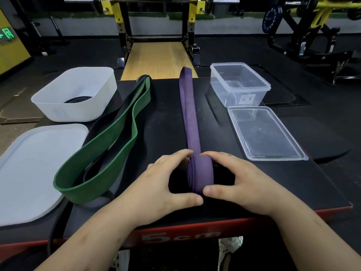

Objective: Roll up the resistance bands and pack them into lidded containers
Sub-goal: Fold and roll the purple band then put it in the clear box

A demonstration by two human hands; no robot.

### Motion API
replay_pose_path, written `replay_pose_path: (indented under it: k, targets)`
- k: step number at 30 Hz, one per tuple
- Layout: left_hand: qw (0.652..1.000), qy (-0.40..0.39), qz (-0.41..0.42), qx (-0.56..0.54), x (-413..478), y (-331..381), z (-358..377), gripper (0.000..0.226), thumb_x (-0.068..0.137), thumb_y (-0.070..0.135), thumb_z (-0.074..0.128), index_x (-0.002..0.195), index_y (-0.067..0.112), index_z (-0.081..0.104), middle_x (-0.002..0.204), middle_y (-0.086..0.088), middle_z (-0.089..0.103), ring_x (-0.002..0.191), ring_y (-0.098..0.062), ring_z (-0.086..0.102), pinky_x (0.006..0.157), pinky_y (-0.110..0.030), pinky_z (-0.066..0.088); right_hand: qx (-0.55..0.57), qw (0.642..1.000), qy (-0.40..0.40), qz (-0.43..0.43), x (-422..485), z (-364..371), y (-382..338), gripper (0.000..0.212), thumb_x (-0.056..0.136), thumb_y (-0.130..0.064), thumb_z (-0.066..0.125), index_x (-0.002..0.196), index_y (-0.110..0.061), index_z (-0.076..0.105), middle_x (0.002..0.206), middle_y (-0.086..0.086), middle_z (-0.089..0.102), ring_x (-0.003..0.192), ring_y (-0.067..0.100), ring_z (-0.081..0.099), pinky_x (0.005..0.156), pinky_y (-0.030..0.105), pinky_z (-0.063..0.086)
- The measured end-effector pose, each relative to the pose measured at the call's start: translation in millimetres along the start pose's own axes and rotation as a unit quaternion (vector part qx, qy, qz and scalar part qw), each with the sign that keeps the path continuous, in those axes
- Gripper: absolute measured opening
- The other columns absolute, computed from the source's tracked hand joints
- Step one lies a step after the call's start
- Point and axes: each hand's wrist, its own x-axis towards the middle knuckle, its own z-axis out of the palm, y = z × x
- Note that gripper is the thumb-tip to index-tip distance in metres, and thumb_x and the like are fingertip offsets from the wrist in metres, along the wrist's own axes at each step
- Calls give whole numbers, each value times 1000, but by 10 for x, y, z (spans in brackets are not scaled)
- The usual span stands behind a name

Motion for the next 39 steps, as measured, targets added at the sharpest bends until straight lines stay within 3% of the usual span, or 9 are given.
replay_pose_path:
  k: [6, 12, 17, 22, 25, 27, 32, 35, 39]
  targets:
    - [1000, 16, 13, -8, 24, 11, -6, 85, 69, 75, 69, 146, 51, 42, 132, 31, 51, 129, 10, 45, 112, -29, 40, 36, 999, -17, -7, -37, -19, 40, 82, 77, -44, 88, 144, -56, 44, 141, -33, 50, 136, -10, 45, 112, 17, 38]
    - [999, 17, 23, -26, 28, 8, 38, 89, 68, 70, 74, 147, 57, 36, 138, 31, 49, 135, 4, 43, 116, -35, 37, 81, 997, 5, -22, 39, 4, 51, 66, 80, -49, 77, 142, -43, 56, 141, -22, 59, 135, 0, 52, 116, 35, 41]
    - [998, 36, 25, -35, 28, 29, 41, 82, 71, 73, 67, 146, 45, 48, 130, 28, 57, 125, 16, 47, 110, -20, 40, 50, 998, -1, -31, -18, 7, 70, 81, 74, -51, 88, 145, -49, 49, 138, -29, 55, 135, -4, 49, 112, 20, 40]
    - [1000, 11, 20, -19, 17, 26, 41, 89, 70, 67, 77, 149, 52, 38, 136, 31, 51, 130, 13, 43, 111, -21, 37, 80, 996, 4, -31, 18, 7, 76, 62, 84, -45, 80, 141, -45, 56, 140, -22, 60, 134, 0, 53, 113, 32, 42]
    - [1000, 13, 8, -17, 21, 57, 17, 72, 74, 61, 79, 136, 60, 43, 128, 35, 53, 121, 27, 40, 99, 0, 32, 64, 998, 9, -18, -11, 21, 95, 73, 79, -58, 75, 146, -55, 46, 144, -28, 53, 137, -6, 47, 117, 30, 40]
    - [1000, 15, 0, -19, 22, 66, 9, 61, 75, 64, 75, 127, 66, 42, 123, 38, 52, 117, 31, 39, 94, 5, 30, 65, 998, 3, -20, -35, 4, 100, 79, 75, -54, 83, 145, -54, 46, 143, -26, 54, 137, -3, 49, 115, 31, 41]
    - [999, 9, 9, -32, 17, 23, 20, 92, 71, 67, 78, 150, 54, 34, 142, 34, 47, 131, 19, 38, 111, -16, 33, 98, 995, 17, -23, 21, 25, 98, 68, 78, -52, 80, 141, -43, 57, 141, -19, 61, 134, 3, 55, 114, 40, 44]
    - [999, 25, 14, -36, 34, 32, -1, 85, 73, 64, 79, 148, 51, 42, 136, 33, 53, 128, 17, 44, 111, -19, 37, 80, 997, 9, -13, 6, 34, 101, 77, 76, -55, 81, 146, -49, 49, 142, -26, 56, 135, -5, 50, 116, 33, 41]
    - [999, 22, 14, -40, 34, 3, 3, 75, 75, 73, 67, 145, 53, 45, 134, 31, 56, 128, 13, 47, 111, -26, 41, 73, 997, 1, -21, -13, 17, 97, 81, 75, -39, 91, 145, -49, 49, 140, -23, 58, 135, -2, 52, 114, 28, 42]
